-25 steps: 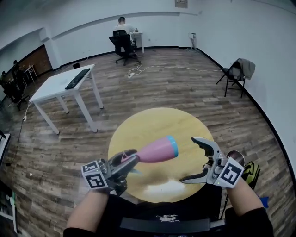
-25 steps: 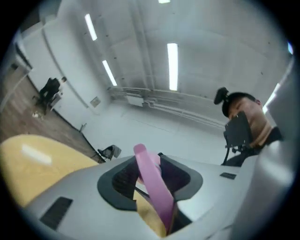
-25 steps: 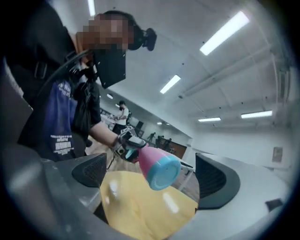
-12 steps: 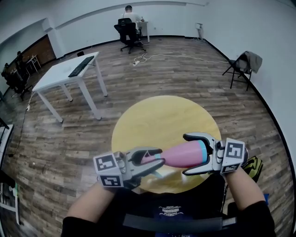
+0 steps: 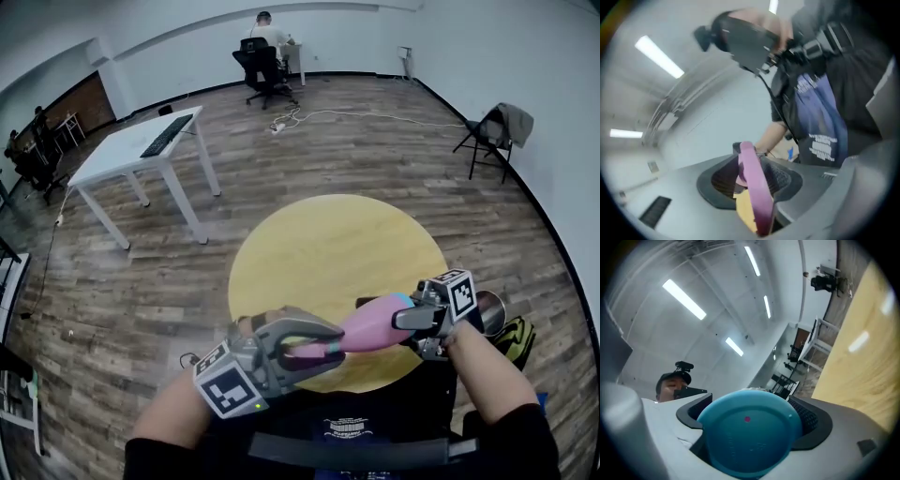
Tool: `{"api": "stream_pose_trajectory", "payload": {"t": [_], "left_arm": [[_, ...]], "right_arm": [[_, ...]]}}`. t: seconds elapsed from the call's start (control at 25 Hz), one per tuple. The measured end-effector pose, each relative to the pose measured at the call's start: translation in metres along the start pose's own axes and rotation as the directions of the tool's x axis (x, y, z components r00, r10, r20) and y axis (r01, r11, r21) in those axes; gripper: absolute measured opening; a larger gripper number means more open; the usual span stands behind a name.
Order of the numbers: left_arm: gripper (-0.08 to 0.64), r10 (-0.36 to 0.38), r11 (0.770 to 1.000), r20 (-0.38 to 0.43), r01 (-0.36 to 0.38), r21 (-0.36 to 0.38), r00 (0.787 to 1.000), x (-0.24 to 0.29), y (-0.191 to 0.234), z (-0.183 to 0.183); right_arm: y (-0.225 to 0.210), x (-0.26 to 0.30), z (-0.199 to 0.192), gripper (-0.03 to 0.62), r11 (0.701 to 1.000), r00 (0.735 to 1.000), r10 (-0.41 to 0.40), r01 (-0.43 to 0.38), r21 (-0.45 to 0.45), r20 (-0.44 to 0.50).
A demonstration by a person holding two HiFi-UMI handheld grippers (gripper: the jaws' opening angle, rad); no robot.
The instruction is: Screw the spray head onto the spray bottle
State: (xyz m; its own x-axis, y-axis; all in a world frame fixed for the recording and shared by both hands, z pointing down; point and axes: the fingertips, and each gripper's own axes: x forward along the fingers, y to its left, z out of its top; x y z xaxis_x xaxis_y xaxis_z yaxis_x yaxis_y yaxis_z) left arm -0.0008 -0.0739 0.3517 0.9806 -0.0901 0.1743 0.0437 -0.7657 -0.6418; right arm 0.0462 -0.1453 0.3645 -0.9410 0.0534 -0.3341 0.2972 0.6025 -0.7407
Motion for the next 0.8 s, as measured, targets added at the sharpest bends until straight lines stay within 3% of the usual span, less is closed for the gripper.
{"api": "stream_pose_trajectory", "payload": {"t": [0.04,0.08,0.12,0.16,0.2,0.24,0.32,0.4,0.44,0.48,0.52,0.56,0.6,0.64,0.68,0.72,0.76,0.8], "left_arm": [[0.166,0.012,0.989,0.076,0.0,-0.15,0.997,-0.003,0.011,0.003],[0.167,0.044,0.952,0.146,0.003,-0.306,0.988,-0.006,0.022,0.003],[0.169,0.092,0.888,0.201,0.011,-0.46,0.975,-0.011,0.033,-0.001],[0.169,0.147,0.804,0.24,0.025,-0.594,0.96,-0.015,0.044,-0.007],[0.169,0.198,0.711,0.263,0.047,-0.701,0.944,-0.02,0.053,-0.016],[0.169,0.243,0.614,0.274,0.071,-0.786,0.93,-0.025,0.06,-0.026],[0.169,0.319,0.412,0.267,0.121,-0.903,0.909,-0.032,0.07,-0.049],[0.167,0.367,0.216,0.252,0.181,-0.959,0.895,-0.035,0.073,-0.07],[0.167,0.382,0.138,0.251,0.213,-0.967,0.889,-0.036,0.072,-0.077],[0.167,0.391,0.084,0.257,0.244,-0.966,0.884,-0.036,0.07,-0.081],[0.167,0.394,0.054,0.27,0.272,-0.961,0.878,-0.035,0.068,-0.08],[0.167,0.388,0.043,0.289,0.296,-0.954,0.875,-0.032,0.066,-0.077],[0.167,0.372,0.048,0.308,0.313,-0.949,0.876,-0.028,0.062,-0.071],[0.167,0.346,0.069,0.324,0.321,-0.945,0.88,-0.022,0.058,-0.063],[0.167,0.315,0.103,0.334,0.318,-0.943,0.888,-0.016,0.053,-0.055],[0.169,0.283,0.148,0.333,0.302,-0.942,0.9,-0.012,0.049,-0.048],[0.172,0.254,0.202,0.32,0.274,-0.94,0.913,-0.01,0.046,-0.043],[0.175,0.23,0.269,0.3,0.236,-0.934,0.926,-0.009,0.042,-0.039]], "right_arm": [[0.005,0.002,0.006,0.508,0.995,1.0,-0.023,0.025,-0.095,0.015],[0.011,0.005,0.012,0.515,0.976,0.998,-0.054,0.058,-0.211,0.026],[0.018,0.008,0.016,0.535,0.937,0.995,-0.092,0.097,-0.336,0.032],[0.024,0.009,0.019,0.563,0.876,0.99,-0.137,0.139,-0.461,0.037],[0.029,0.01,0.02,0.584,0.792,0.981,-0.19,0.178,-0.584,0.041],[0.034,0.011,0.021,0.595,0.683,0.968,-0.246,0.208,-0.7,0.047],[0.043,0.011,0.017,0.595,0.425,0.937,-0.344,0.209,-0.881,0.056],[0.048,0.01,0.008,0.595,0.177,0.9,-0.43,0.158,-0.971,0.068],[0.046,0.008,0.003,0.595,0.074,0.877,-0.474,0.134,-0.988,0.083],[0.04,0.007,-0.002,0.595,-0.008,0.853,-0.512,0.113,-0.994,0.101],[0.034,0.007,-0.006,0.595,-0.067,0.833,-0.541,0.092,-0.993,0.114],[0.028,0.008,-0.012,0.595,-0.105,0.821,-0.559,0.07,-0.992,0.117],[0.024,0.012,-0.018,0.597,-0.124,0.817,-0.567,0.045,-0.991,0.108],[0.021,0.017,-0.025,0.597,-0.125,0.819,-0.568,0.016,-0.992,0.085],[0.021,0.021,-0.032,0.597,-0.109,0.821,-0.568,-0.012,-0.994,0.053],[0.022,0.022,-0.035,0.554,-0.072,0.819,-0.573,-0.026,-0.997,0.02],[0.023,0.02,-0.035,0.515,-0.005,0.816,-0.578,-0.02,-1.0,-0.013],[0.024,0.017,-0.033,0.504,0.092,0.819,-0.572,0.011,-0.996,-0.044]]}}
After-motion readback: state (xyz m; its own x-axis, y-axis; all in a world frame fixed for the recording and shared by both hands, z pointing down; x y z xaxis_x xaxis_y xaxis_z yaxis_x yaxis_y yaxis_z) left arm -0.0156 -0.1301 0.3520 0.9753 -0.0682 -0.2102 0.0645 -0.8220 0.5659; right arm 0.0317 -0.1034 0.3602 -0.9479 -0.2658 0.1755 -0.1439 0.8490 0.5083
